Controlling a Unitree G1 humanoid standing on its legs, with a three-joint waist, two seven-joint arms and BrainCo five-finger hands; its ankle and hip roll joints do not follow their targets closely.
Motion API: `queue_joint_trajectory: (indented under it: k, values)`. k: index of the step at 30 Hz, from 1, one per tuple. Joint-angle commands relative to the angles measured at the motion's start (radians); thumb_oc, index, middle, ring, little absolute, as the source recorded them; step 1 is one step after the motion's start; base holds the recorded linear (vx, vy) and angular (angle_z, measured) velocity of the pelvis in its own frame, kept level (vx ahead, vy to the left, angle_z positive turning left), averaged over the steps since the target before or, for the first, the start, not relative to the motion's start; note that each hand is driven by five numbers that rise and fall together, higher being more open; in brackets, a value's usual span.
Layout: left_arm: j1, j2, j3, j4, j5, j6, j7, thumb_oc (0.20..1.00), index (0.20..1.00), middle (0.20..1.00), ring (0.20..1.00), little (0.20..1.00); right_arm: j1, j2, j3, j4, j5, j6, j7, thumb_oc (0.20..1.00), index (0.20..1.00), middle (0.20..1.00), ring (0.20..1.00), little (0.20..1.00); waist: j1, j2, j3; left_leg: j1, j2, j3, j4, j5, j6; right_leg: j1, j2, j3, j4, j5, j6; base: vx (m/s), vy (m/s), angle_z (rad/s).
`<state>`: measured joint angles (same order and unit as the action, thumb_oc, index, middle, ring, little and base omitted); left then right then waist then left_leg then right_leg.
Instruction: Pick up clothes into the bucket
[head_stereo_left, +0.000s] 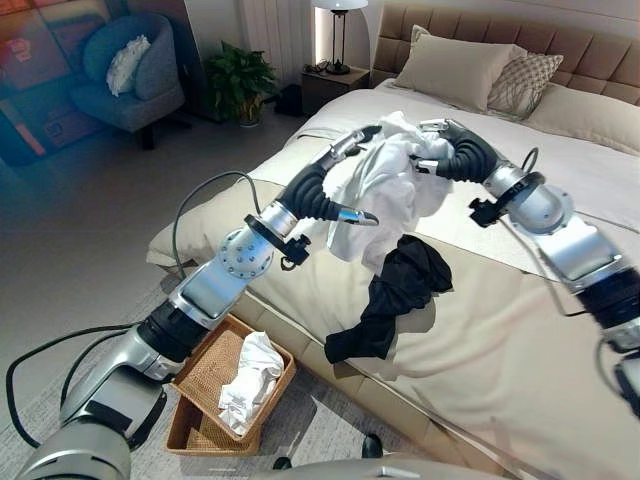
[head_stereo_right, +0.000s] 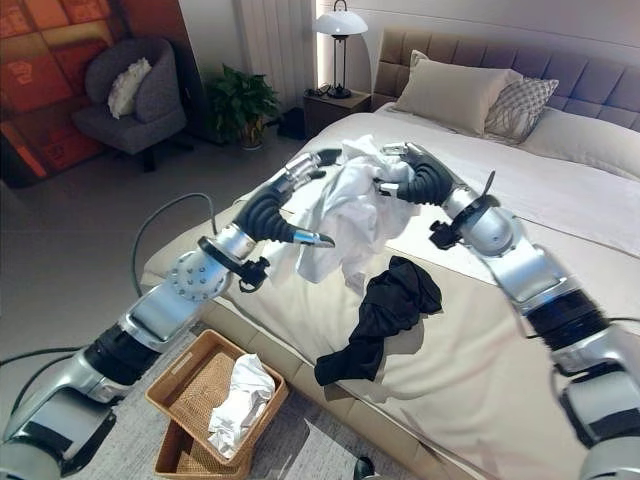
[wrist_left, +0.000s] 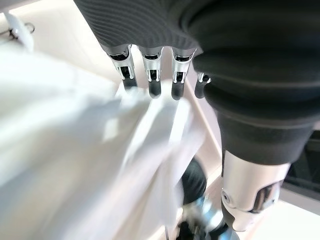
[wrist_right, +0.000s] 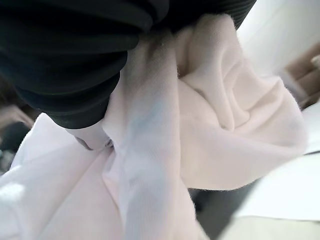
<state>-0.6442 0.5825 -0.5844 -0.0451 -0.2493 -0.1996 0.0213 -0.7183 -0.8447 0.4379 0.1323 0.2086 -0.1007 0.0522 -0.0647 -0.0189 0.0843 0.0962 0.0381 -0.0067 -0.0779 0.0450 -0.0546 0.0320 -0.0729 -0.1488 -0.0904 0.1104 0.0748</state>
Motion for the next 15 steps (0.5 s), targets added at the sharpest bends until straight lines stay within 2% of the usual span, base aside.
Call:
queue_joint_trajectory:
  k: [1,2,3,4,7,11,15]
  values:
    - [-0.115,-0.049,-0.015,0.101,0.034,-0.011,0.014,1.000,1.000,1.000,1.000,1.000,-0.011,0.059,-0.104,-0.048,0.041,-0.040,-0.079,0.200,0.200,0.200,0.200,0.200,0.015,-0.039,-0.042,-0.034,-0.022,-0.023,0.071,-0.061,0.009,0.049,-0.047,-0.030,0.067,-0.088,0.058,0.00,0.000,0.00]
    - [-0.115,-0.049,-0.016,0.101,0.034,-0.011,0.014,1.000,1.000,1.000,1.000,1.000,-0.010,0.060,-0.105,-0.049,0.041,-0.039,-0.079,0.200,0.200,0.200,0.200,0.200,0.015,-0.040,-0.042,-0.034,-0.022,-0.023,0.071,-0.061,0.009,0.049,-0.047,-0.030,0.067,-0.088,0.058,0.00,0.000,0.00]
    - [-0.106,-0.067,-0.010,0.112,0.045,-0.006,0.020,1.000,1.000,1.000,1.000,1.000,0.012,0.101,-0.127,-0.070,0.050,-0.043,-0.086,0.200,0.200,0.200,0.200,0.200,0.015,-0.039,-0.040,-0.034,-0.023,-0.025,0.071,-0.062,0.011,0.050,-0.048,-0.031,0.068,-0.089,0.057,0.00,0.000,0.00]
    - [-0.106,-0.067,-0.011,0.112,0.046,-0.006,0.020,1.000,1.000,1.000,1.000,1.000,0.013,0.102,-0.128,-0.071,0.049,-0.043,-0.086,0.200,0.200,0.200,0.200,0.200,0.015,-0.039,-0.041,-0.034,-0.023,-0.025,0.071,-0.062,0.011,0.051,-0.049,-0.031,0.068,-0.089,0.057,0.00,0.008,0.04]
    - [-0.092,-0.099,0.000,0.138,0.100,0.007,0.036,1.000,1.000,1.000,1.000,1.000,0.055,0.172,-0.160,-0.112,0.110,-0.053,-0.089,0.200,0.200,0.200,0.200,0.200,0.016,-0.038,-0.036,-0.034,-0.024,-0.027,0.072,-0.062,0.013,0.053,-0.051,-0.032,0.069,-0.091,0.057,0.00,0.004,0.04]
    - [-0.077,-0.111,0.016,0.146,0.154,0.014,0.052,1.000,1.000,1.000,1.000,1.000,0.090,0.213,-0.183,-0.154,0.166,-0.061,-0.080,0.200,0.200,0.200,0.200,0.200,0.017,-0.039,-0.034,-0.034,-0.026,-0.030,0.075,-0.064,0.016,0.051,-0.051,-0.030,0.072,-0.092,0.057,0.00,0.001,0.01]
    - [-0.052,-0.117,0.053,0.158,0.302,0.030,0.098,1.000,1.000,1.000,1.000,1.000,0.143,0.277,-0.207,-0.218,0.289,-0.074,-0.060,0.200,0.200,0.200,0.200,0.200,0.018,-0.041,-0.030,-0.034,-0.030,-0.032,0.082,-0.070,0.020,0.051,-0.051,-0.025,0.077,-0.094,0.056,0.00,0.000,0.00]
